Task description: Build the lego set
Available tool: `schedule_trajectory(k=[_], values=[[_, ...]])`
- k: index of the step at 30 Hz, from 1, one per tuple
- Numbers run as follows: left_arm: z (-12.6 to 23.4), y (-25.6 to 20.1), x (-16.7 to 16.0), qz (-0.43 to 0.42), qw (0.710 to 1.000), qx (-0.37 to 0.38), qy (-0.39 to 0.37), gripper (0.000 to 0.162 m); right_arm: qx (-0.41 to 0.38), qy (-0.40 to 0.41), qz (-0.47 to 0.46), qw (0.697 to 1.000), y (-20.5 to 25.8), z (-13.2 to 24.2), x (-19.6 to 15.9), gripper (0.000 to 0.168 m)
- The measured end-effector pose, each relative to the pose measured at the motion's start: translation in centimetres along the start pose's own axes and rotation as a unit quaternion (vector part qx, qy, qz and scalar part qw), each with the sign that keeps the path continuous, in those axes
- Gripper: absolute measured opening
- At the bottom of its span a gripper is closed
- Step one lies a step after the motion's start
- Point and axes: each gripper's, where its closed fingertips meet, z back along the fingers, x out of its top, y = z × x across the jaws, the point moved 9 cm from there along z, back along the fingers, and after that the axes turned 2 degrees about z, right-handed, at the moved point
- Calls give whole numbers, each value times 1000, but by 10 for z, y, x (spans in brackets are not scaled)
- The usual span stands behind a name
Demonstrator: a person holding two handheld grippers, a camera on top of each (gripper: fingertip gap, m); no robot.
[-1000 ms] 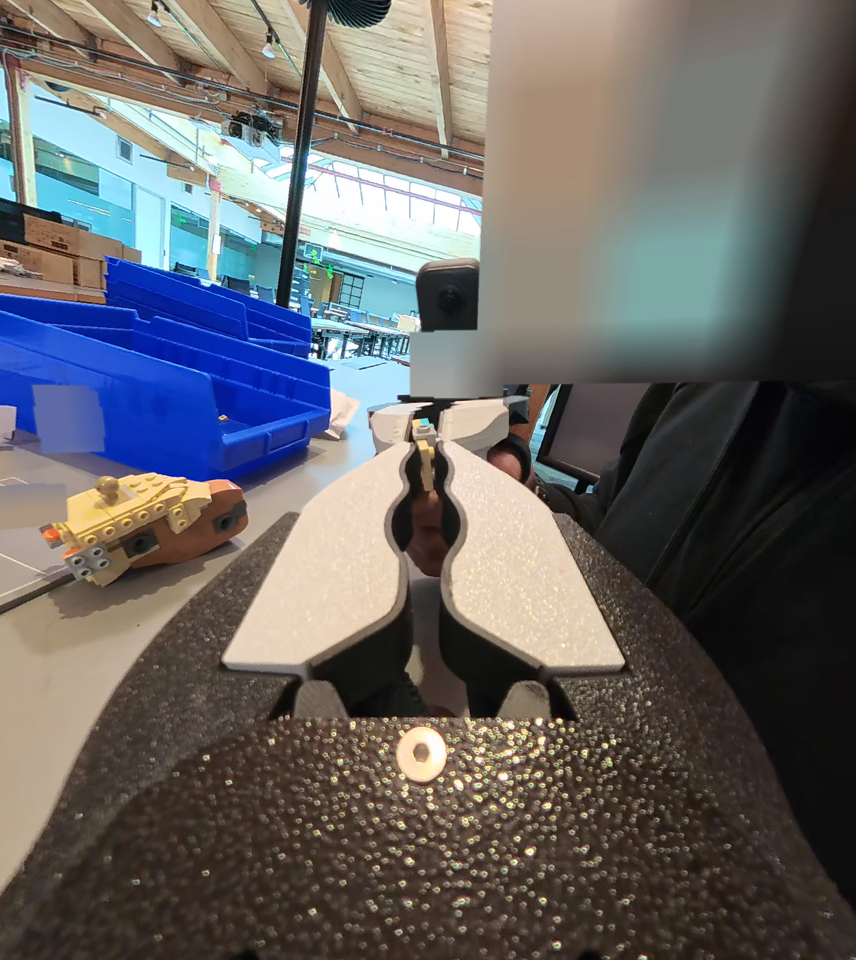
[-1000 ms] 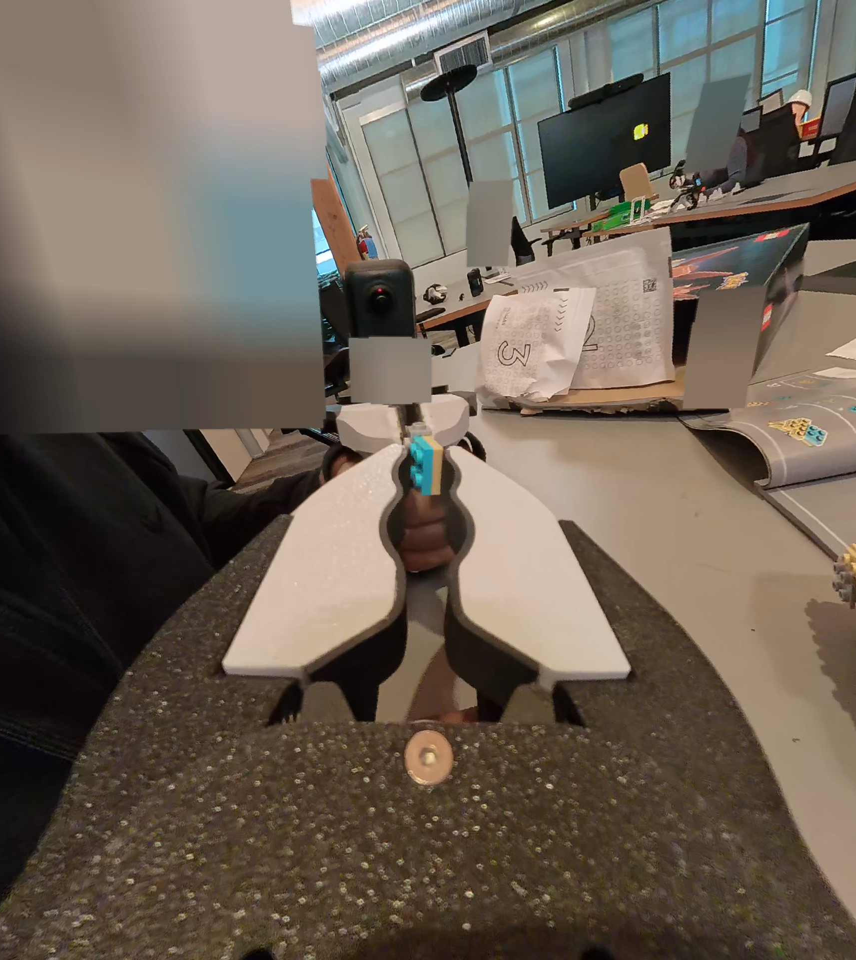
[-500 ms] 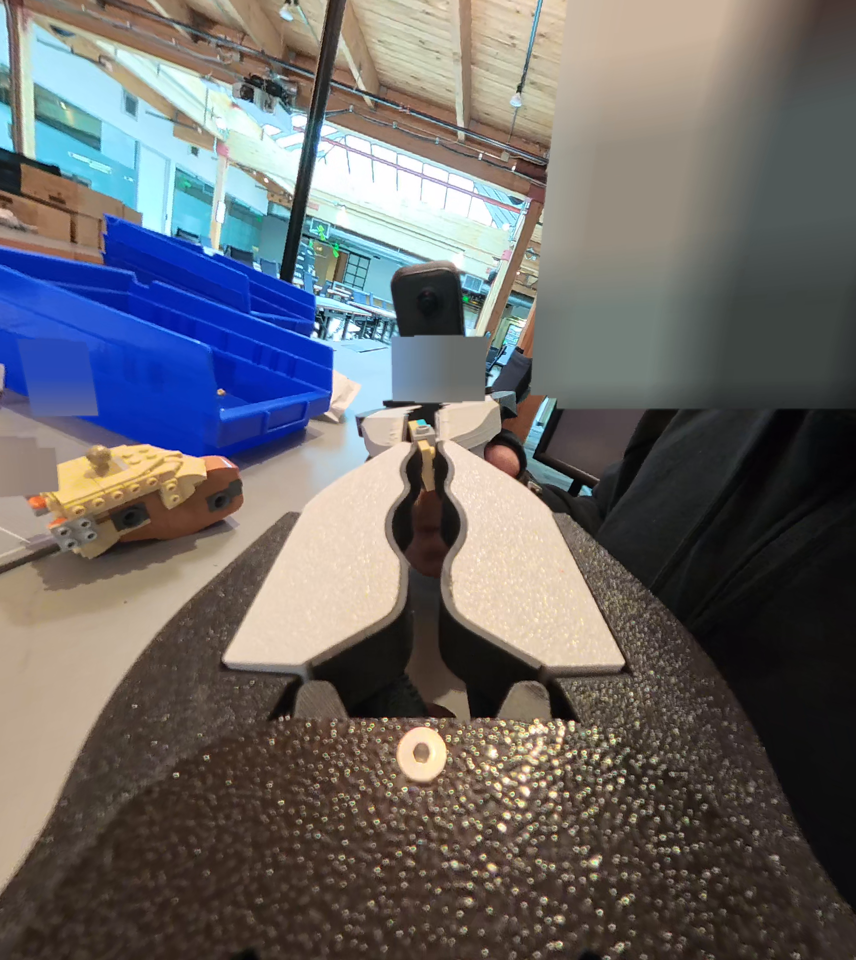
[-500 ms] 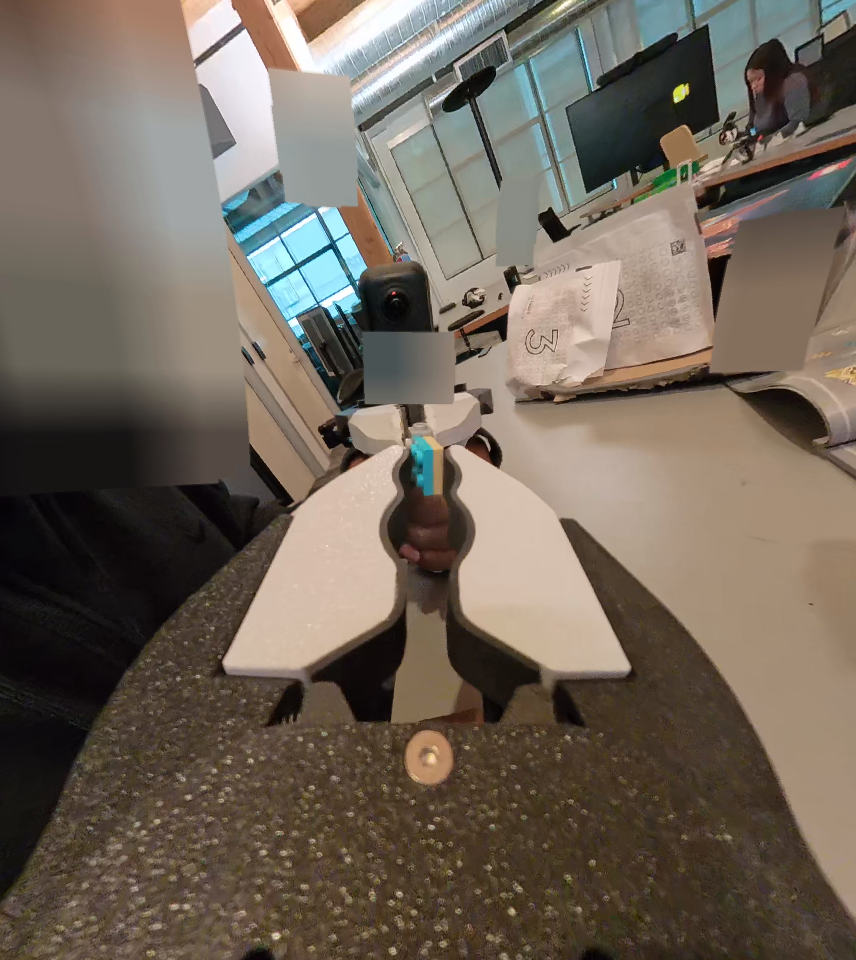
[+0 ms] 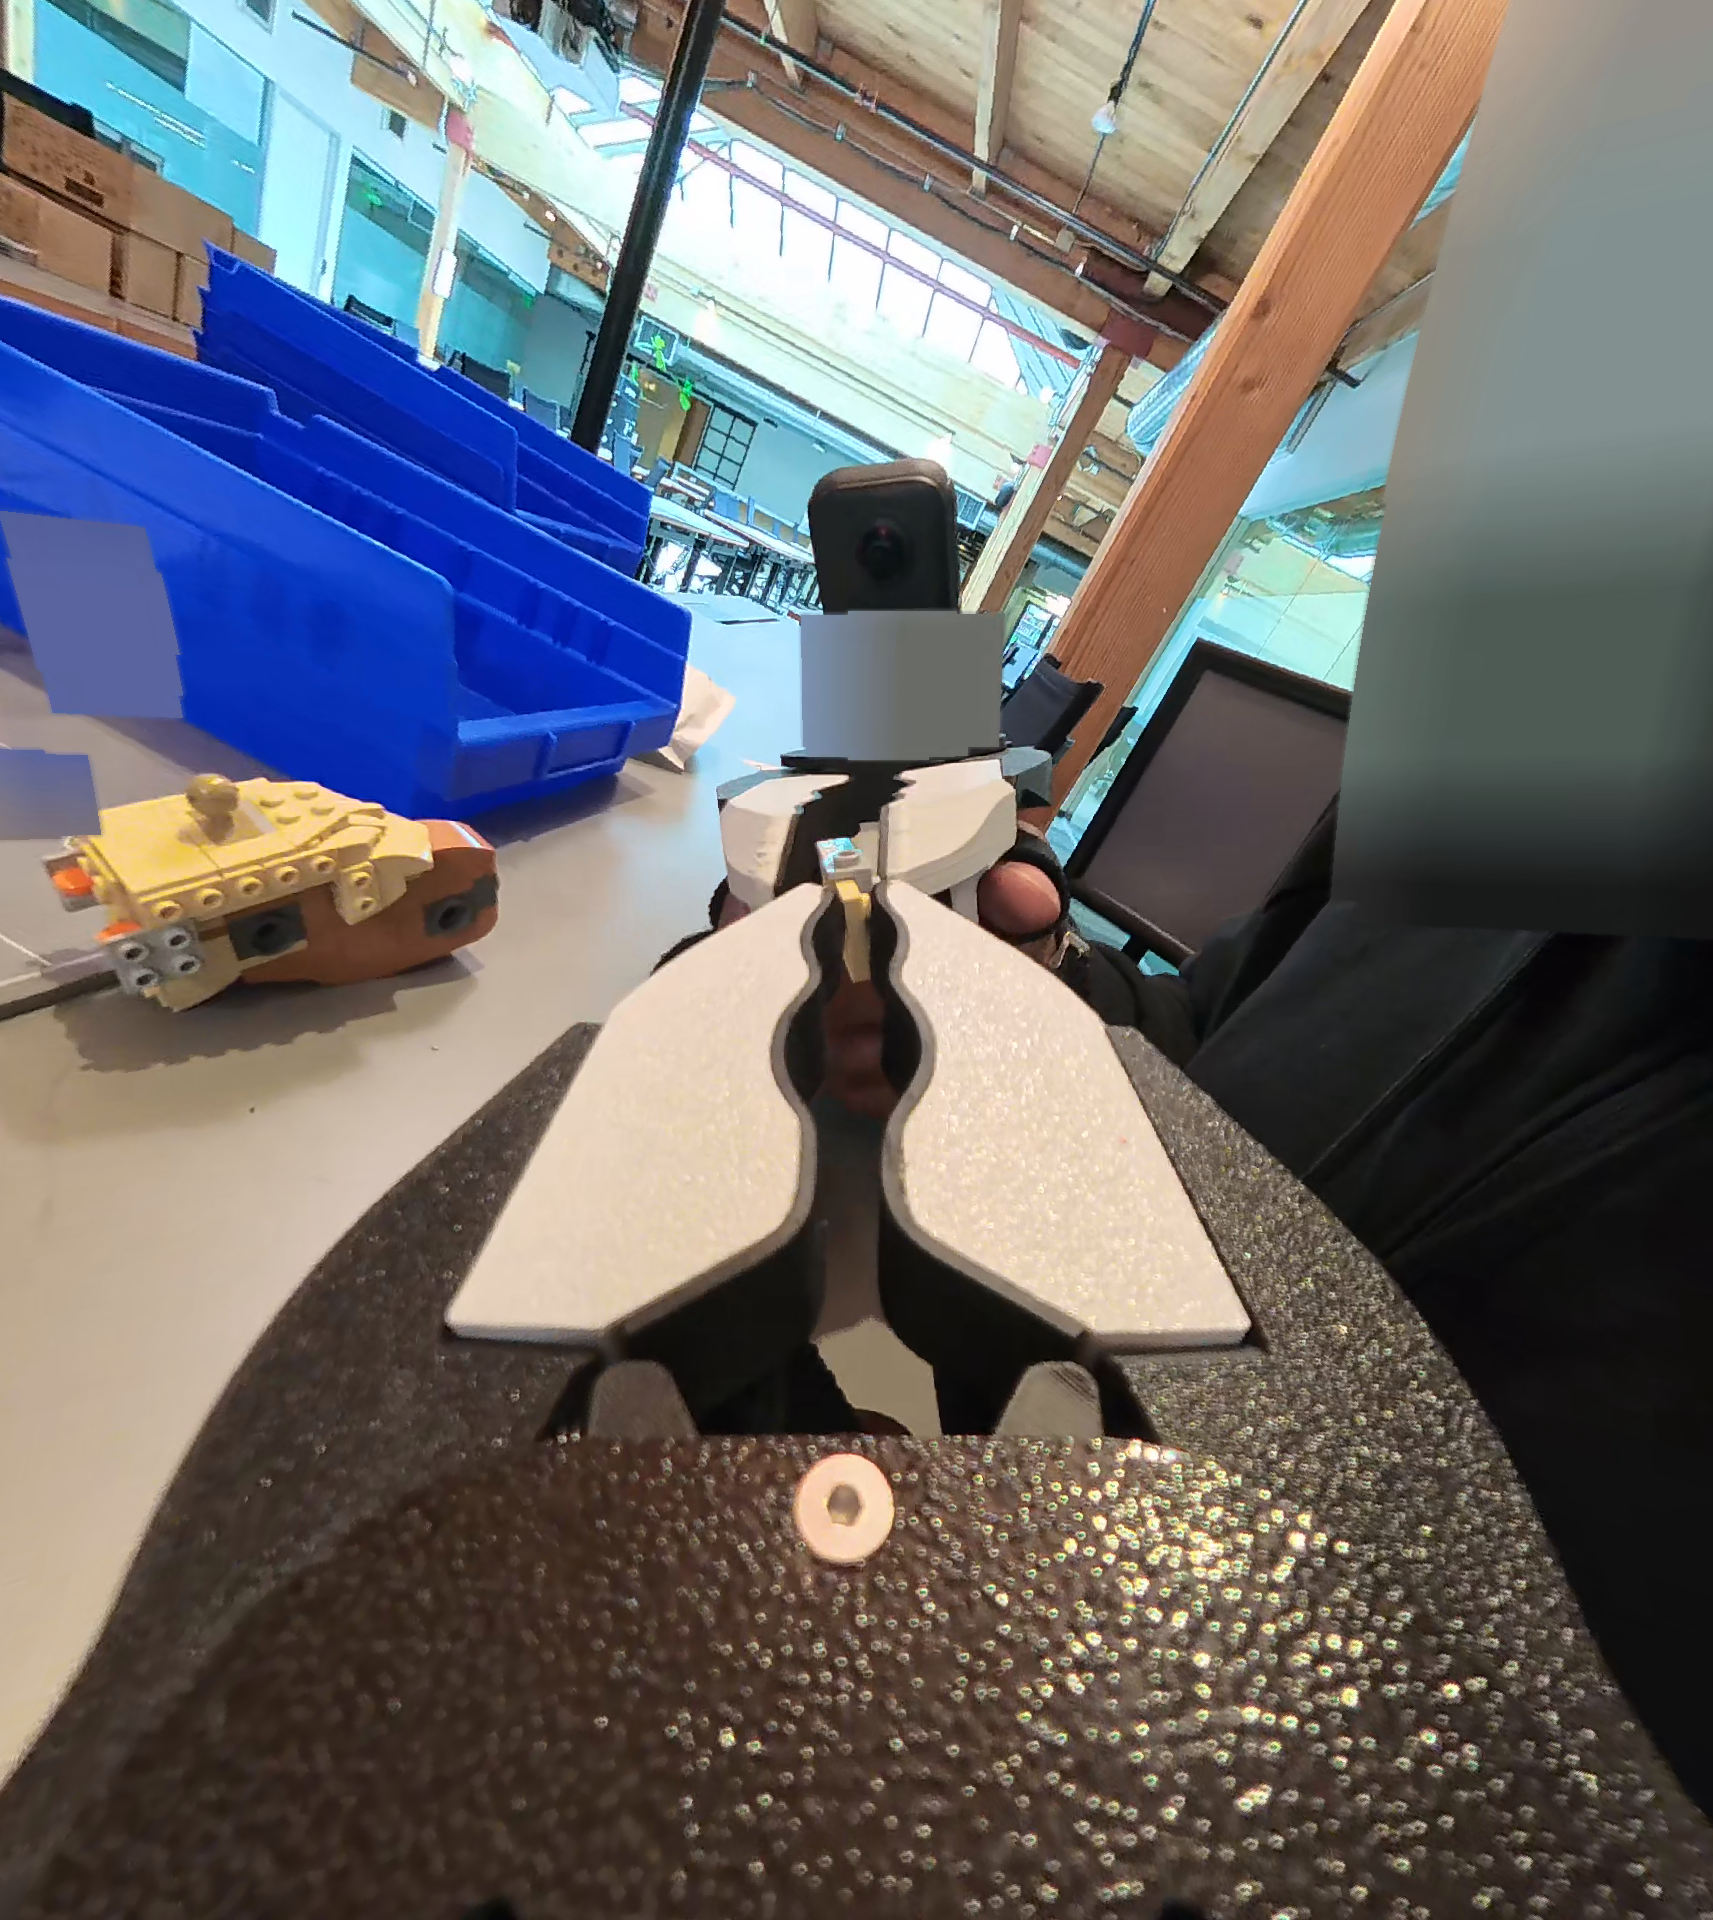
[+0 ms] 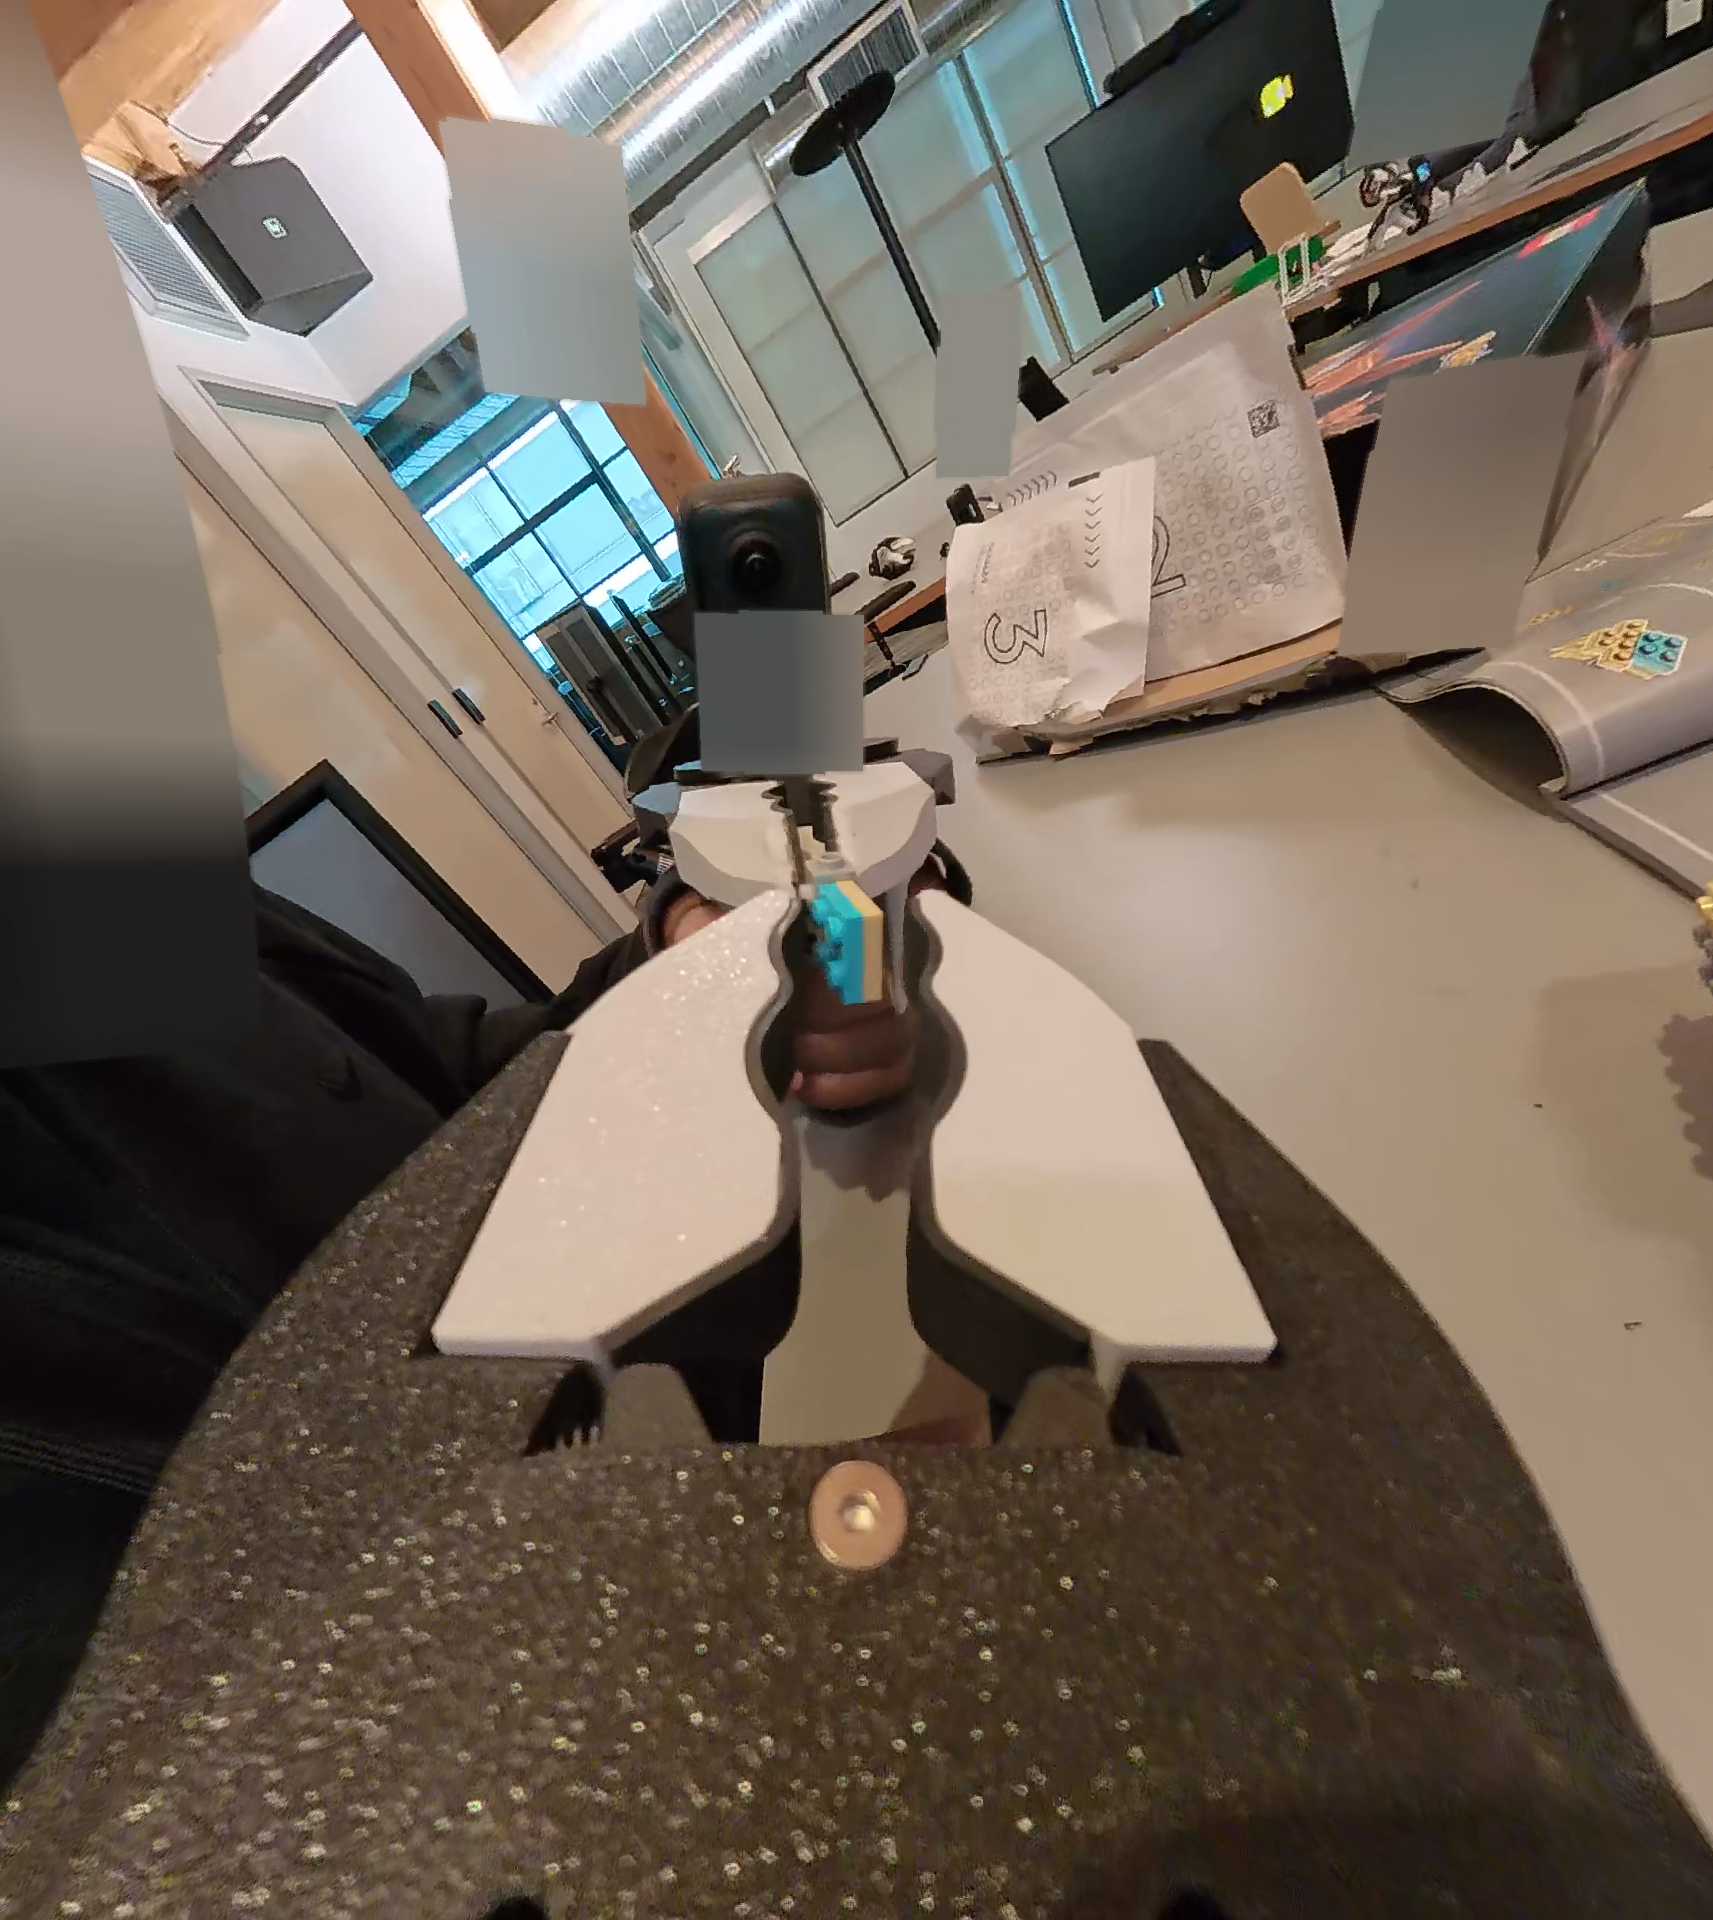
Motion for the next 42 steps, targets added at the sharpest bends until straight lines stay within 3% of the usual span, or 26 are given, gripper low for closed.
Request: schedule_trajectory(k=[24, 31, 35, 42], values=[[1, 2, 1, 2, 1000, 3, 7, 13, 5, -11, 39, 999, 2, 1, -3, 8], [0, 1, 0, -4, 1000, 5, 14, 20, -26, -1, 117, 993, 9, 1, -2, 8], [-1, -1, -1, -12, 1000, -5, 20, 12, -40, 7, 165, 985, 16, -1, 0, 8], [2, -3, 1, -29, 999, -14, 7, 12, -35, 23, 186, 982, 19, -2, 1, 8]])
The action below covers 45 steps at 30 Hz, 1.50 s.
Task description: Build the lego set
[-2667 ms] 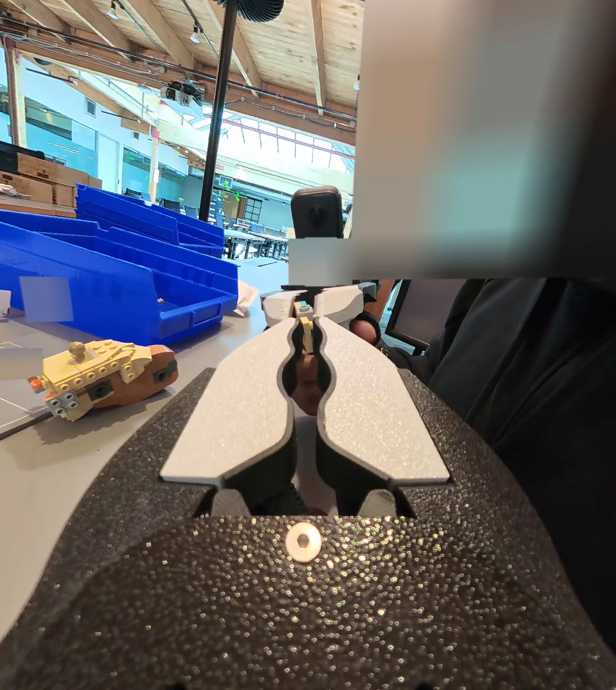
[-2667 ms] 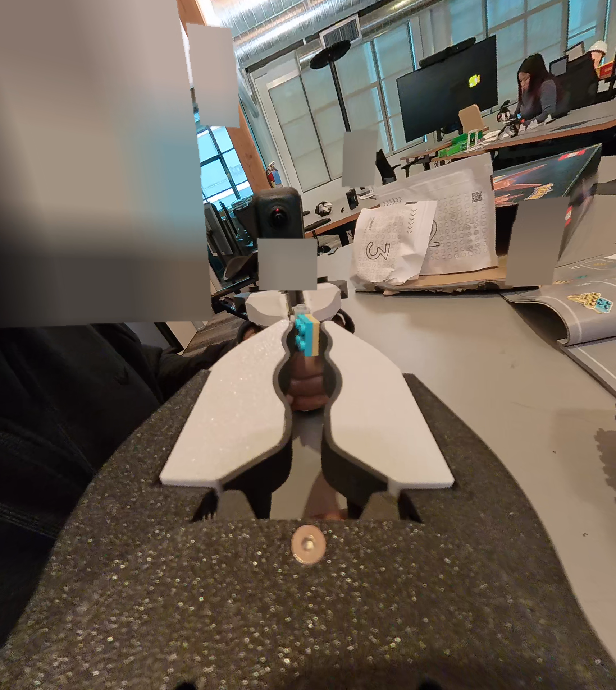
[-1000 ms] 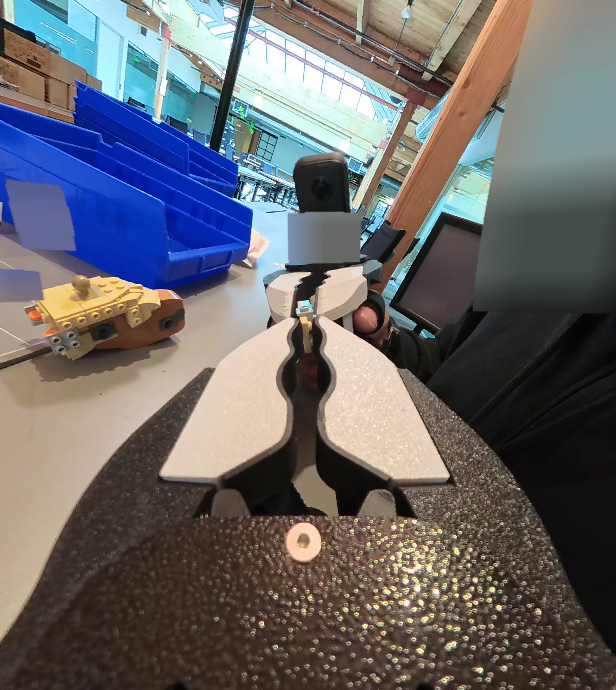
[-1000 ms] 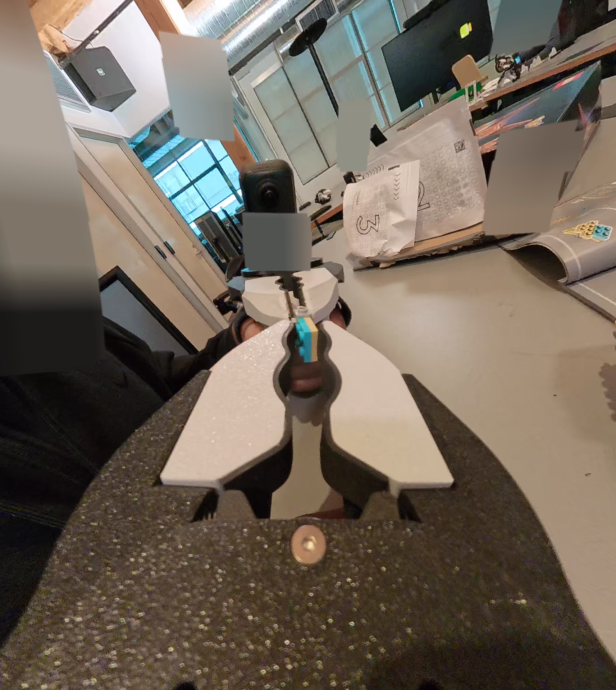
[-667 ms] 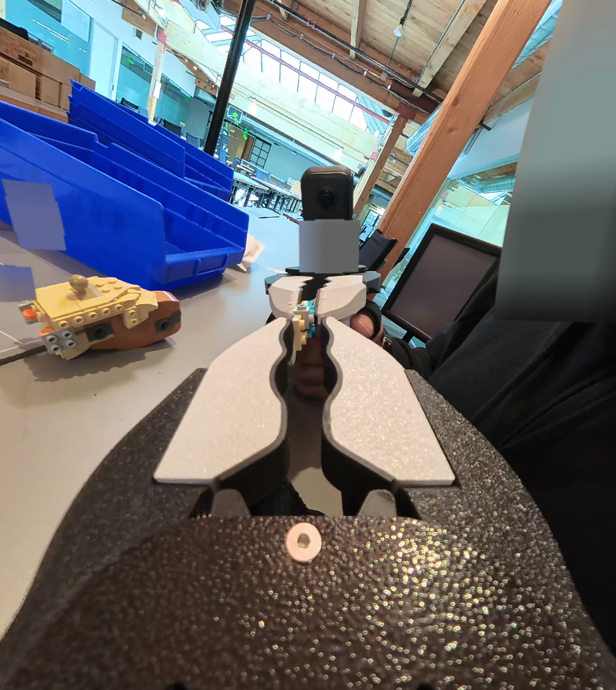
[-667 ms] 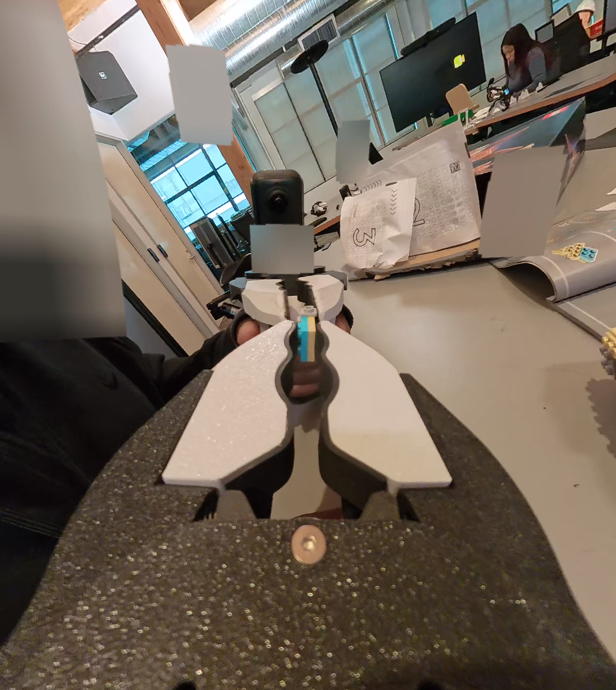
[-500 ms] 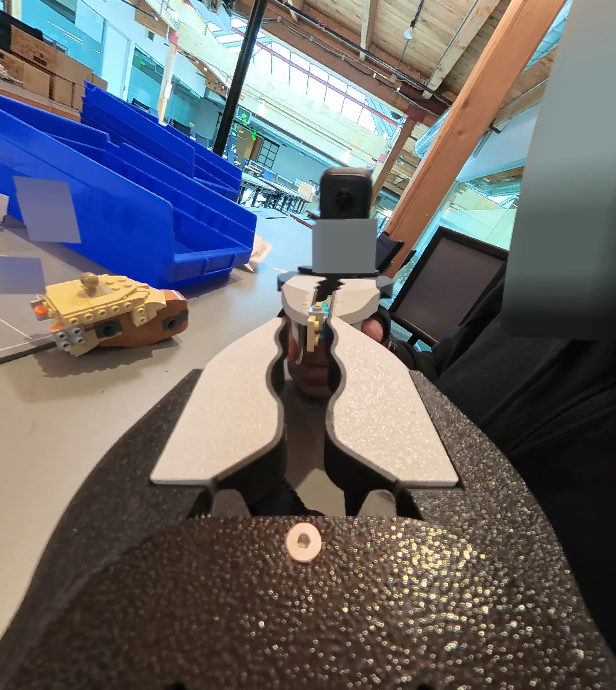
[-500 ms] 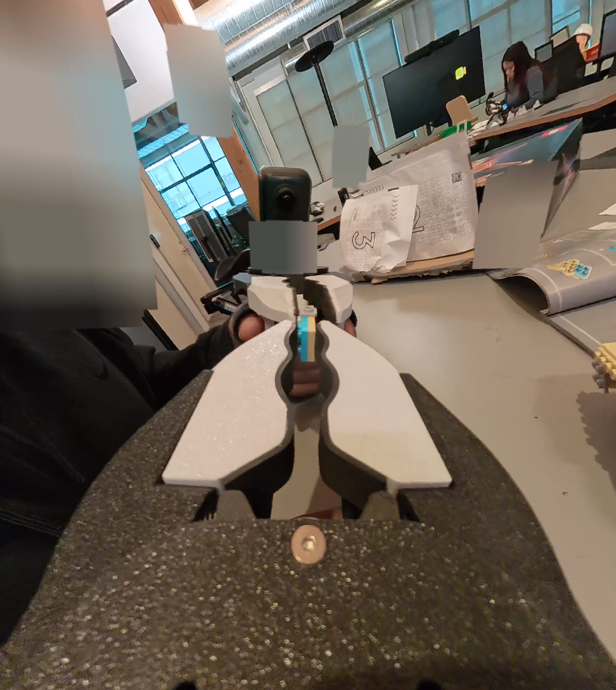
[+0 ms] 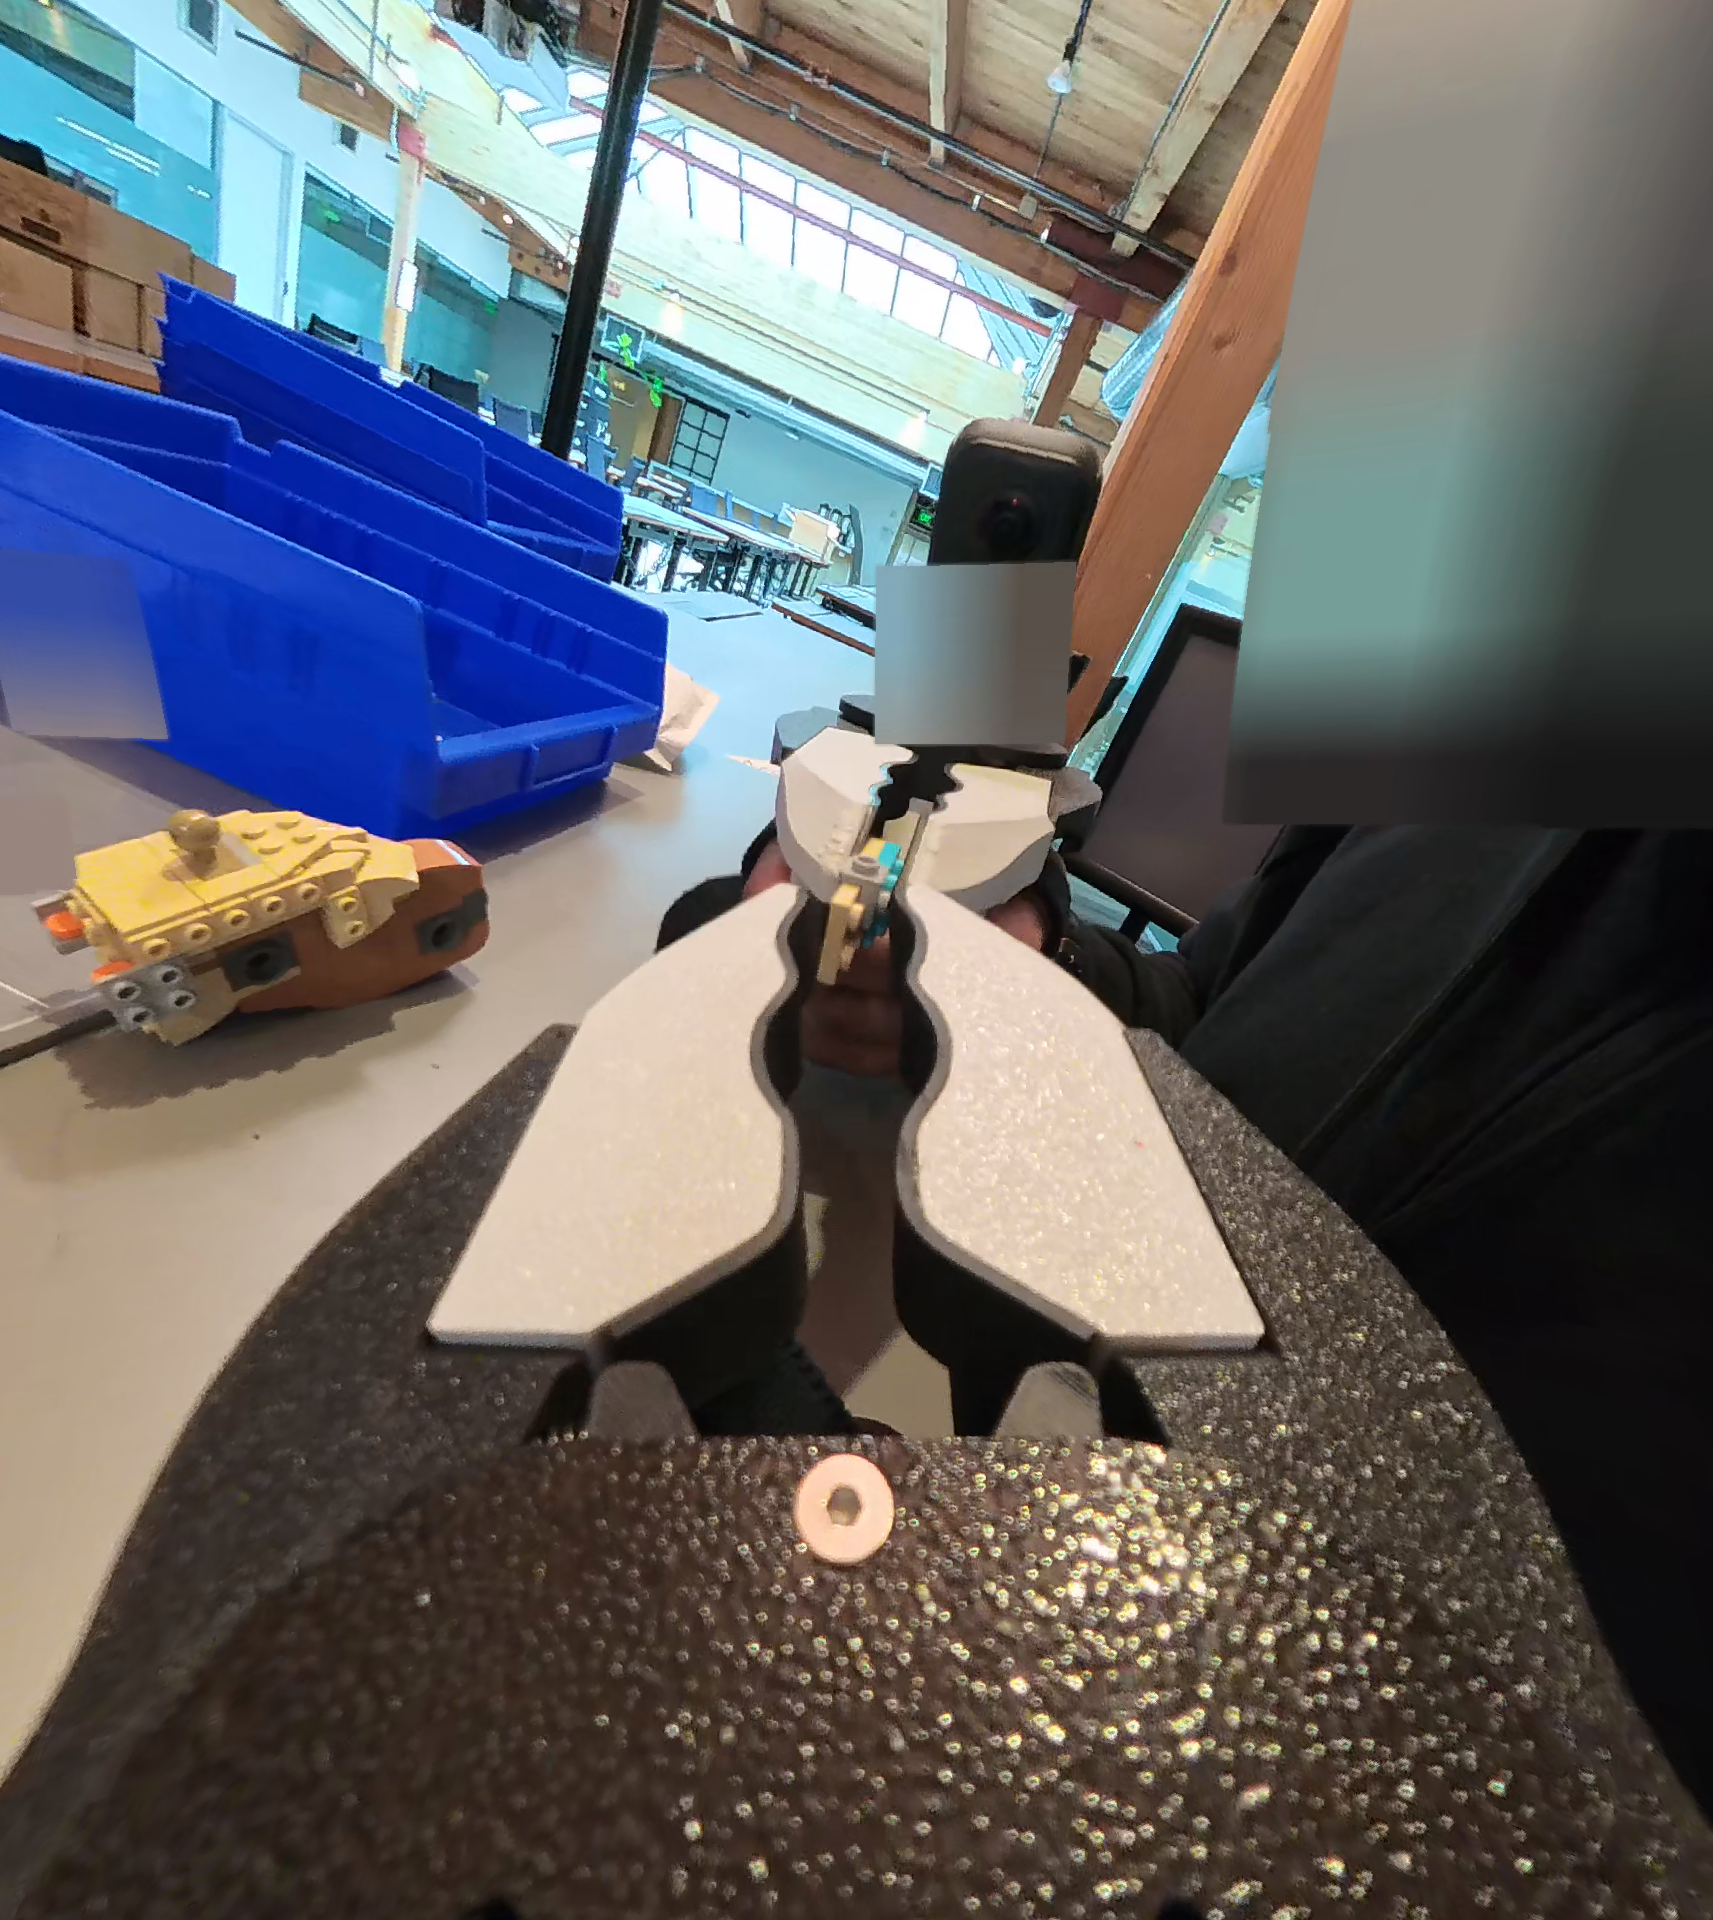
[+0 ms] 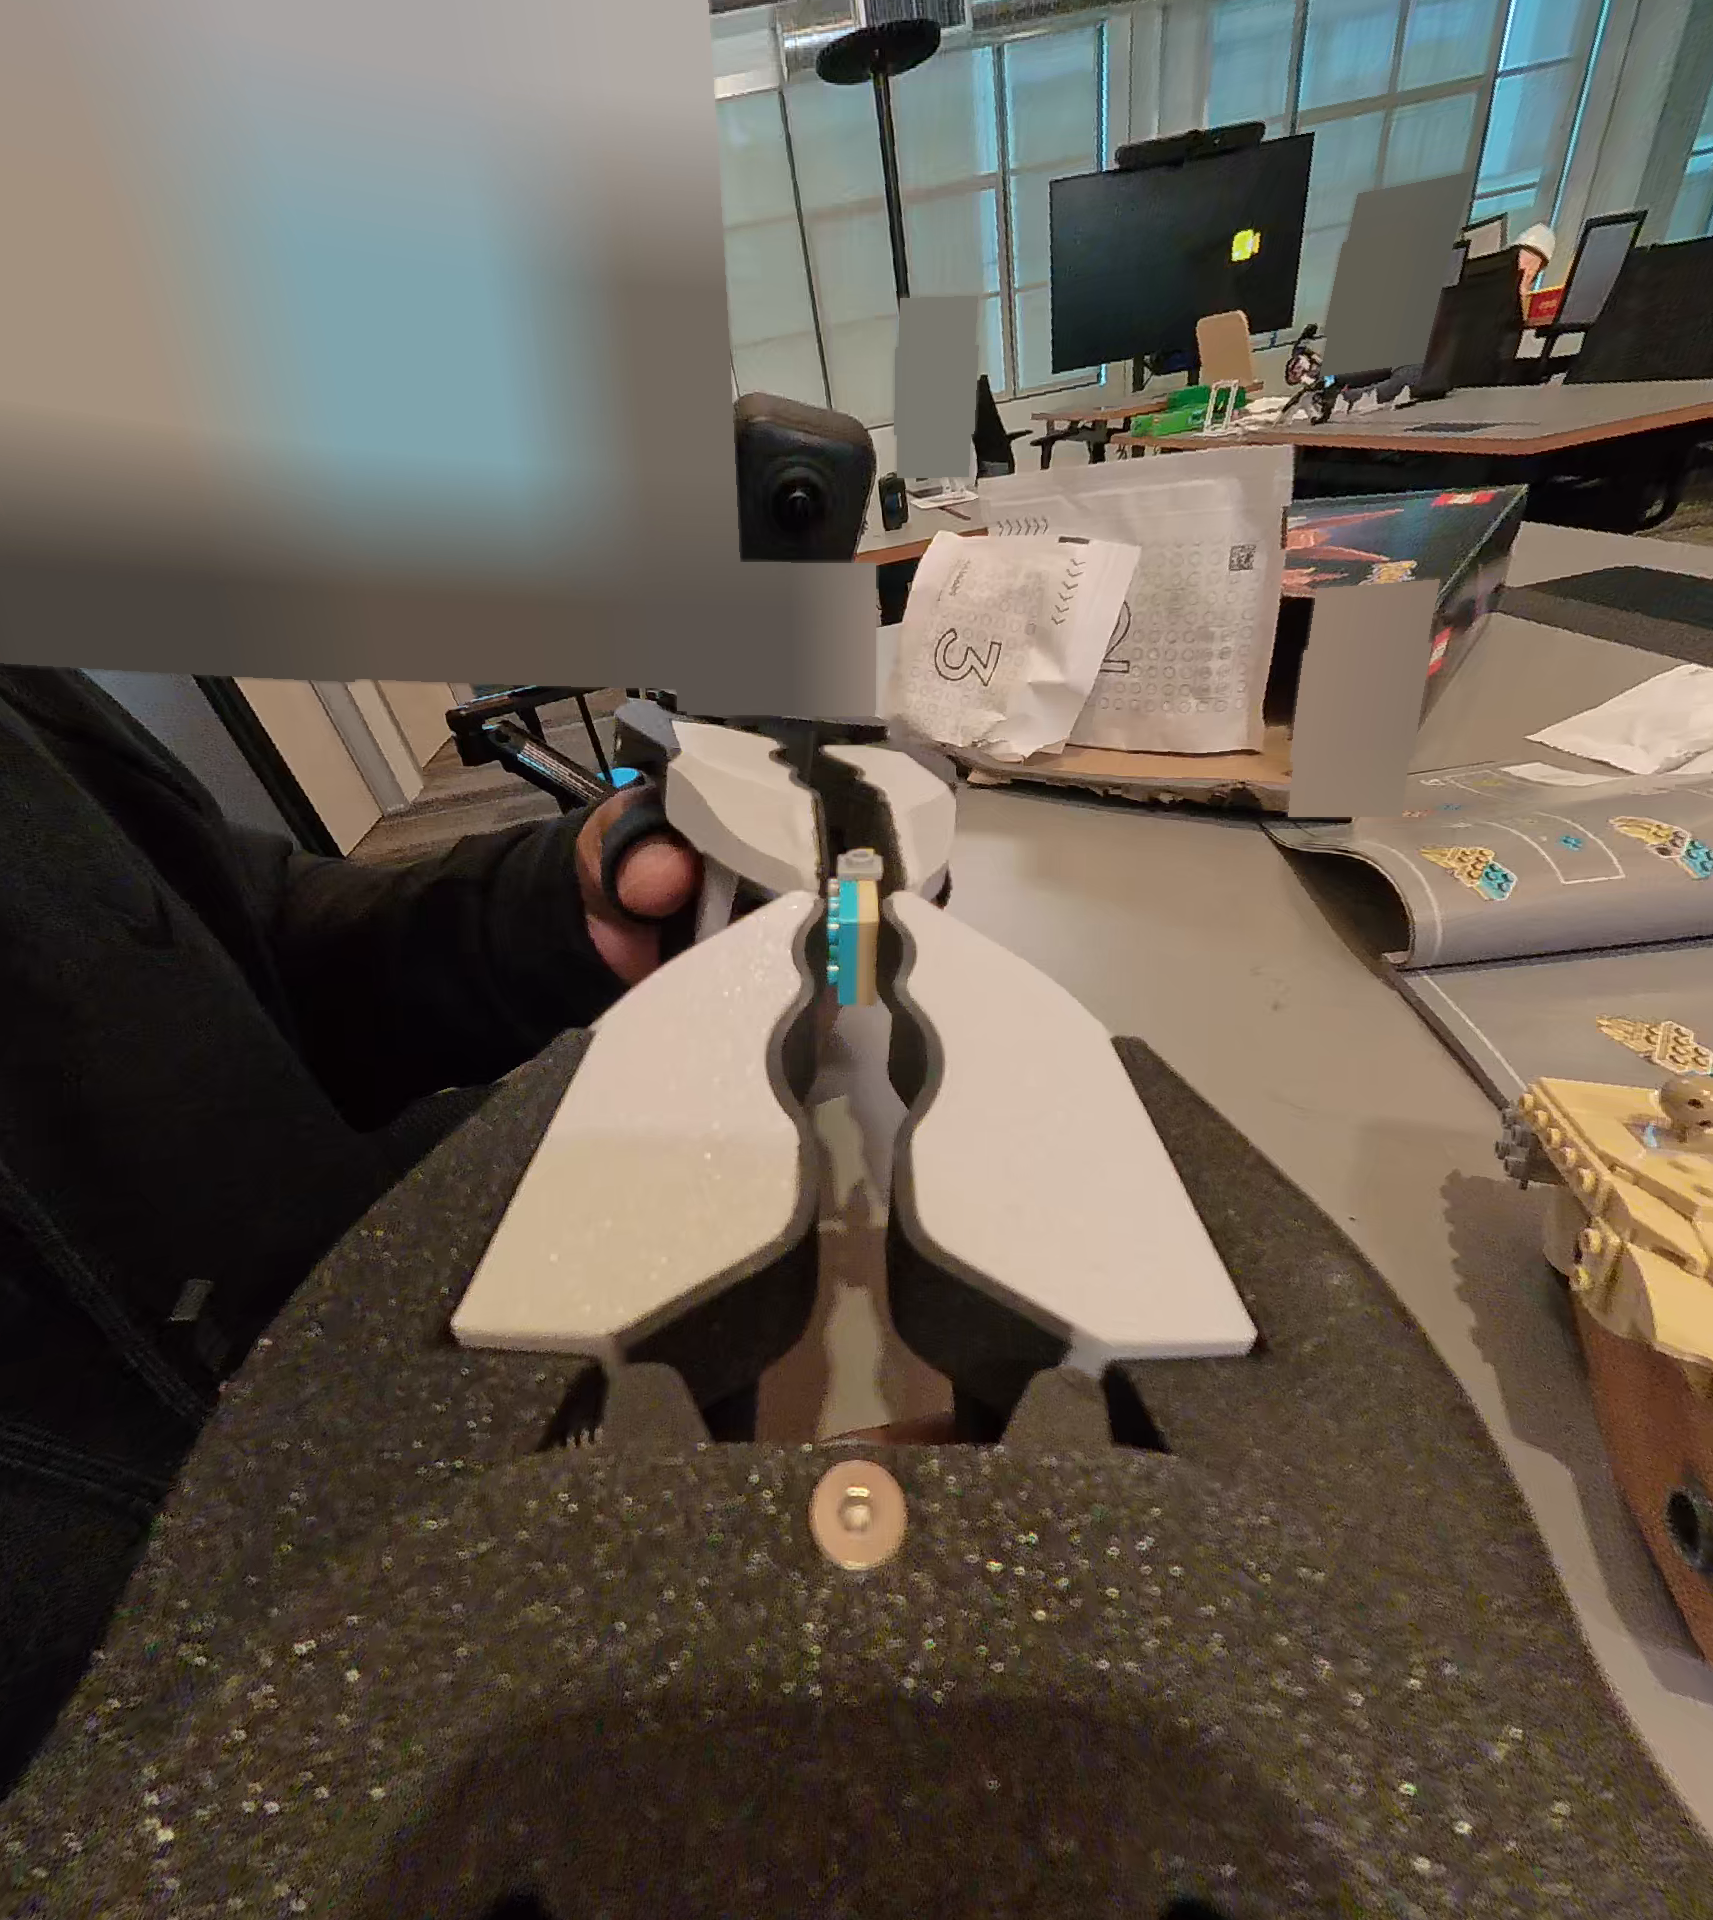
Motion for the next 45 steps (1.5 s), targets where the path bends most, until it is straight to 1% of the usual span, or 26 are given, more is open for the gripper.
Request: schedule_trajectory(k=[6, 16, 25, 30, 32, 36, 37, 38, 40, 45], values=[[0, -2, 0, -8, 1000, -15, 2, 10, 7, 8, 17, 1000, 4, -1, 1, 8], [1, -6, 1, -39, 999, -28, 0, 8, 20, -11, 2, 1000, 6, -2, 1, 8], [2, -9, 0, -25, 998, -60, 6, 7, 44, -16, 7, 999, 11, -2, 1, 8], [2, -10, 0, -22, 998, -62, 11, 7, 53, -17, -4, 998, 10, -1, 0, 8], [0, -8, 1, -24, 999, -39, 4, 7, 43, -23, -24, 999, 6, -1, 0, 8], [-1, -4, 2, -4, 1000, -26, -16, 8, 48, -47, -94, 993, -1, -2, -4, 8], [-1, -3, 2, 3, 1000, -22, -20, 20, 47, -54, -116, 991, -4, -2, -4, 8], [1, -2, 2, 8, 1000, -13, -26, 22, 47, -60, -139, 987, -7, -1, -5, 8], [4, 0, 3, 13, 999, 0, -34, 22, 52, -70, -173, 981, -13, 1, -6, 8], [5, 3, 3, 20, 1000, 16, -15, 18, 75, -65, -219, 971, -18, 0, -10, 8]])
